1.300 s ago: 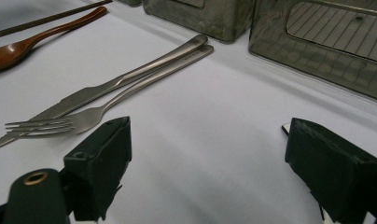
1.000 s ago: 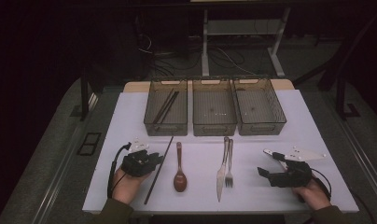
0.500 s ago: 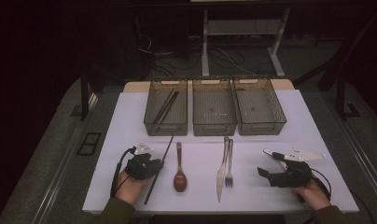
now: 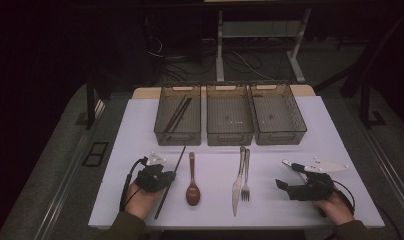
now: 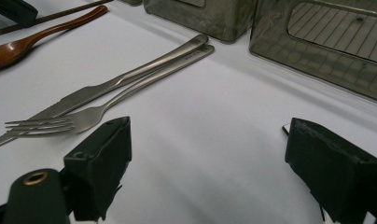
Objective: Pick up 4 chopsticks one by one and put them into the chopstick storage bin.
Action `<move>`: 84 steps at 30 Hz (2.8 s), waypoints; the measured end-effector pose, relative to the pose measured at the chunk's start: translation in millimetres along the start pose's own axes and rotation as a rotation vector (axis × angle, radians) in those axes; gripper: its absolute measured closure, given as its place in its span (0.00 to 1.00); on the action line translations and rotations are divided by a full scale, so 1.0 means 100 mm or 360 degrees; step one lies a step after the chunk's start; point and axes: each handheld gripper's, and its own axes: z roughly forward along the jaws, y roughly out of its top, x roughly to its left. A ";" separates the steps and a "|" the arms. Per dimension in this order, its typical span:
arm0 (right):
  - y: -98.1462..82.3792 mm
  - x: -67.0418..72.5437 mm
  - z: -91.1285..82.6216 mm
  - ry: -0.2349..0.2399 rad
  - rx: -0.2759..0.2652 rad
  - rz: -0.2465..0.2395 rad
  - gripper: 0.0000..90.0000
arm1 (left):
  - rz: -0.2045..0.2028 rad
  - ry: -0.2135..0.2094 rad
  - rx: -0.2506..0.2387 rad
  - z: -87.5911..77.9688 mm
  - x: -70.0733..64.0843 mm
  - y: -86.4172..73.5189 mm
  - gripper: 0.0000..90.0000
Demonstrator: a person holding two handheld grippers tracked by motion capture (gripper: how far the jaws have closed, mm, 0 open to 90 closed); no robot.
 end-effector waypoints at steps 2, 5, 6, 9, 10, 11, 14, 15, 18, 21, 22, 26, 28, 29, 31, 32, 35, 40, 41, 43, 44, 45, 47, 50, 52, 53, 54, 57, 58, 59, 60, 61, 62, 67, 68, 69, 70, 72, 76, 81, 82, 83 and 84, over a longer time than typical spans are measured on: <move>0.00 0.00 0.00 0.0000 0.0000 0.0000 0.16 | -0.0003 0.0010 0.0005 0.00 -0.01 0.01 0.91; 0.00 0.00 0.00 0.0001 0.0000 0.0000 0.16 | -0.0010 0.0023 0.0006 -0.01 -0.01 0.01 0.92; 0.00 0.00 0.00 0.0001 0.0000 0.0001 0.16 | -0.0012 0.0035 0.0003 -0.01 -0.02 0.01 0.92; 0.00 0.00 0.00 0.0001 -0.0001 0.0000 0.16 | -0.0017 0.0038 0.0003 -0.01 -0.02 0.01 0.92; 0.00 0.00 0.00 0.0001 0.0000 0.0000 0.16 | -0.0015 0.0045 0.0006 -0.01 -0.03 0.02 0.92; 0.00 0.00 0.00 0.0001 0.0000 0.0000 0.16 | -0.0012 0.0057 0.0006 -0.01 -0.03 0.02 0.92; 0.00 0.00 0.00 0.0000 0.0000 0.0000 0.16 | -0.0001 0.0079 0.0016 -0.02 -0.03 0.02 0.93; 0.00 0.00 0.00 0.0001 -0.0001 0.0000 0.16 | -0.0004 0.0082 0.0019 -0.02 -0.02 0.01 0.93; 0.00 0.00 0.00 0.0001 -0.0001 0.0000 0.16 | -0.0009 0.0083 0.0024 -0.04 0.00 0.01 0.94; 0.00 0.00 -0.01 0.0001 -0.0001 -0.0001 0.16 | -0.0007 0.0088 0.0027 -0.04 0.00 0.01 0.94; 0.00 0.00 0.00 0.0002 -0.0002 -0.0001 0.16 | -0.0003 0.0090 0.0027 -0.04 0.00 0.01 0.94; 0.00 0.00 0.00 0.0002 0.0000 -0.0001 0.16 | -0.0035 0.0066 0.0014 -0.02 0.02 -0.01 0.93; 0.00 0.00 0.00 0.0000 0.0001 -0.0005 0.16 | -0.0059 0.0041 0.0002 -0.03 0.04 -0.02 0.93; 0.00 0.00 0.00 -0.0001 0.0002 -0.0004 0.16 | -0.0059 0.0040 -0.0005 -0.02 0.04 -0.03 0.93; 0.00 0.00 0.00 -0.0002 0.0004 -0.0006 0.16 | -0.0071 0.0041 -0.0007 -0.02 0.04 -0.03 0.93; 0.00 0.01 0.00 -0.0003 0.0004 -0.0008 0.16 | -0.0077 0.0044 -0.0006 -0.02 0.04 -0.03 0.93; 0.00 0.01 0.01 -0.0004 0.0003 -0.0005 0.16 | -0.0084 0.0061 -0.0001 -0.03 0.03 -0.02 0.94; 0.00 0.00 0.00 -0.0001 0.0002 -0.0003 0.16 | -0.0075 0.0073 0.0010 -0.04 0.03 -0.02 0.94; 0.00 0.00 0.00 0.0000 0.0003 -0.0003 0.16 | -0.0075 0.0069 0.0009 -0.04 0.04 -0.01 0.94; 0.00 0.00 0.00 0.0000 0.0002 -0.0004 0.16 | -0.0065 0.0066 0.0002 -0.06 0.05 -0.01 0.94; 0.00 0.00 0.00 0.0001 0.0002 -0.0004 0.16 | -0.0057 0.0062 0.0001 -0.07 0.05 -0.01 0.94; 0.00 0.00 0.00 0.0002 0.0002 -0.0003 0.16 | -0.0051 0.0062 -0.0006 -0.09 0.05 0.00 0.94; 0.00 0.00 0.00 0.0001 0.0002 -0.0003 0.16 | -0.0032 0.0064 -0.0012 -0.12 0.05 0.01 0.94; 0.00 0.00 0.00 -0.0001 0.0003 -0.0004 0.16 | -0.0016 0.0028 -0.0020 -0.14 0.07 0.02 0.94; 0.00 0.00 0.00 -0.0001 0.0003 -0.0005 0.16 | -0.0004 0.0018 -0.0021 -0.15 0.06 0.03 0.94; 0.00 0.00 0.00 -0.0001 0.0003 -0.0003 0.16 | 0.0002 0.0002 -0.0035 -0.16 0.06 0.03 0.94; 0.00 0.00 0.00 -0.0001 0.0003 -0.0004 0.16 | 0.0004 -0.0003 -0.0040 -0.16 0.06 0.03 0.94; 0.00 0.00 0.00 0.0000 0.0004 -0.0005 0.16 | 0.0005 -0.0027 -0.0065 -0.18 0.06 0.04 0.94; 0.00 0.00 0.00 -0.0001 0.0004 -0.0005 0.16 | 0.0000 -0.0037 -0.0075 -0.19 0.06 0.05 0.94; 0.00 0.00 0.00 0.0000 0.0004 -0.0005 0.16 | -0.0004 -0.0046 -0.0089 -0.20 0.07 0.05 0.94; 0.00 0.00 0.00 0.0000 0.0003 -0.0006 0.16 | -0.0007 -0.0049 -0.0098 -0.22 0.07 0.06 0.94; 0.00 0.00 0.00 0.0000 0.0003 -0.0005 0.16 | -0.0007 -0.0058 -0.0106 -0.23 0.08 0.06 0.94; 0.00 0.00 0.00 0.0000 0.0004 -0.0005 0.16 | -0.0009 -0.0062 -0.0118 -0.24 0.08 0.07 0.94; 0.00 0.00 0.00 -0.0003 0.0004 -0.0008 0.16 | 0.0024 -0.0086 -0.0172 -0.30 0.07 0.10 0.94; 0.00 0.00 0.00 -0.0003 0.0004 -0.0008 0.16 | 0.0026 -0.0096 -0.0178 -0.31 0.07 0.10 0.94; 0.00 0.00 0.00 -0.0003 0.0004 -0.0008 0.16 | 0.0032 -0.0094 -0.0181 -0.32 0.07 0.11 0.94; 0.00 0.00 0.00 -0.0002 0.0004 -0.0009 0.16 | 0.0040 -0.0101 -0.0186 -0.33 0.07 0.12 0.94; 0.00 0.00 0.00 -0.0002 0.0003 -0.0007 0.16 | 0.0041 -0.0107 -0.0192 -0.34 0.07 0.13 0.94; 0.00 0.00 0.01 -0.0002 0.0002 -0.0003 0.16 | 0.0037 -0.0120 -0.0222 -0.37 0.08 0.15 0.94; 0.00 0.01 0.01 0.0000 0.0001 0.0003 0.16 | 0.0045 -0.0143 -0.0251 -0.41 0.10 0.19 0.94; 0.00 0.01 0.02 0.0004 -0.0001 0.0001 0.16 | 0.0049 -0.0149 -0.0256 -0.42 0.10 0.20 0.94; 0.00 0.01 0.02 0.0005 -0.0001 0.0000 0.16 | 0.0043 -0.0154 -0.0264 -0.42 0.10 0.21 0.94; 0.00 0.01 0.02 0.0004 0.0001 -0.0004 0.16 | 0.0046 -0.0158 -0.0269 -0.43 0.11 0.22 0.94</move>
